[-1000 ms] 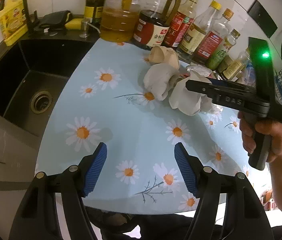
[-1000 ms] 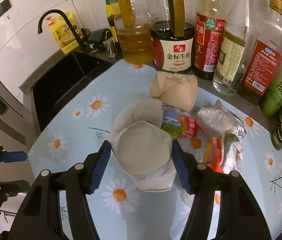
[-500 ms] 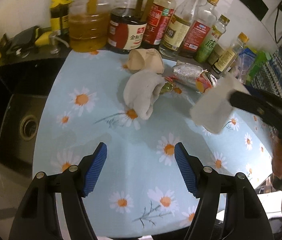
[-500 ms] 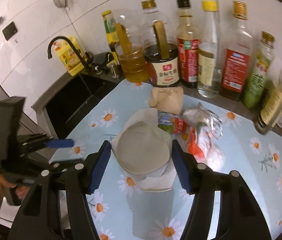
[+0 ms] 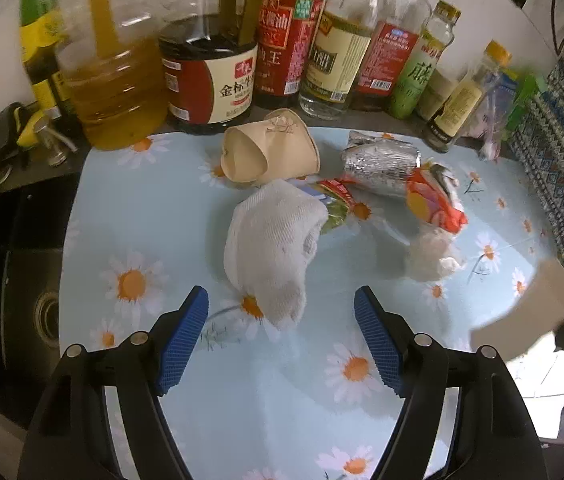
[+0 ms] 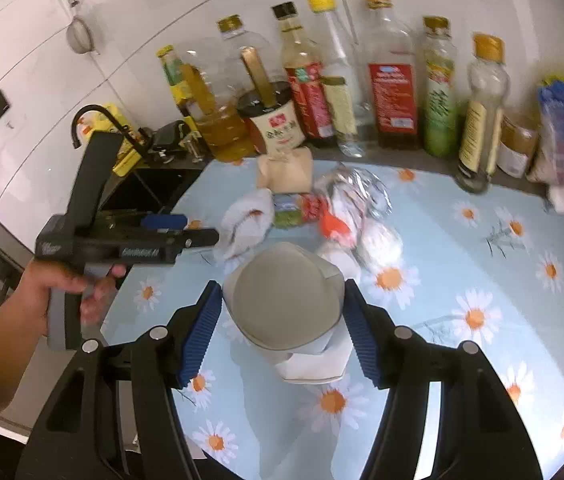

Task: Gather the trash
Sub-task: 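Lift the white paper cup with the right tool while the left holds the grey cloth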

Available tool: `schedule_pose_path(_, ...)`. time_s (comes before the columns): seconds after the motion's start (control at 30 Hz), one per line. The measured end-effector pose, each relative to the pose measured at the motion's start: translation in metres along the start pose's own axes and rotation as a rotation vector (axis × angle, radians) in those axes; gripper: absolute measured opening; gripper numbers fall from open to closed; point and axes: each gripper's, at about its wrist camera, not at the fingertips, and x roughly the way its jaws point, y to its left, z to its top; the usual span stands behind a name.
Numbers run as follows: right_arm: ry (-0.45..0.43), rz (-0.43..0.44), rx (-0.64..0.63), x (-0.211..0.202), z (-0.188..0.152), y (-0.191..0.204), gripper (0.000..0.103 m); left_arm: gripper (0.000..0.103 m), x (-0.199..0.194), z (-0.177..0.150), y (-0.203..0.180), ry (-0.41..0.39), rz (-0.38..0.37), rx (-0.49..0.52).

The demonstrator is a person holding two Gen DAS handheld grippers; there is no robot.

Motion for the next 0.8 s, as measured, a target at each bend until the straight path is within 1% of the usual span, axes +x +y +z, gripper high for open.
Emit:
schedule_pose_path(0.23,0.011,-0.034,0.068,-0.004,-0.018,-0.012,0.061,0.073,0.027,0.015,0.001,0.040,0.011,0.045)
schedule_pose_path(0.3,0.013,-0.040,0.087,-0.004,-0.022,-0.014,0.061,0.072,0.037,0.018,0.002,0.062,0.026,0.060)
schedule_pose_path(0.43,0.018,-0.054,0.124,-0.004,-0.032,-0.018,0.061,0.071,0.047,0.022,0.003,0.083,0.036,0.064)
schedule_pose_path(0.47,0.019,-0.058,0.131,-0.004,-0.034,-0.019,0.061,0.069,0.048,0.023,0.003,0.082,0.035,0.068)
schedule_pose_path(0.5,0.020,-0.060,0.136,-0.004,-0.036,-0.019,0.061,0.063,0.050,0.023,0.002,0.083,0.036,0.078)
schedule_pose_path(0.53,0.022,-0.065,0.142,-0.004,-0.038,-0.019,0.061,0.054,0.052,0.023,0.001,0.088,0.037,0.083)
schedule_pose_path(0.6,0.021,-0.071,0.150,-0.005,-0.041,-0.020,0.061,0.049,0.052,0.022,0.000,0.087,0.049,0.089)
schedule_pose_path(0.67,0.020,-0.082,0.161,-0.005,-0.045,-0.021,0.061,0.035,0.052,0.021,-0.002,0.085,0.047,0.100)
schedule_pose_path(0.7,0.017,-0.085,0.166,-0.006,-0.046,-0.021,0.061,0.033,0.051,0.020,-0.002,0.081,0.047,0.100)
schedule_pose_path(0.77,0.009,-0.093,0.171,-0.008,-0.049,-0.019,0.061,0.026,0.048,0.019,-0.002,0.067,0.038,0.103)
schedule_pose_path(0.8,0.006,-0.098,0.174,-0.009,-0.050,-0.018,0.061,0.025,0.047,0.019,-0.003,0.061,0.039,0.112)
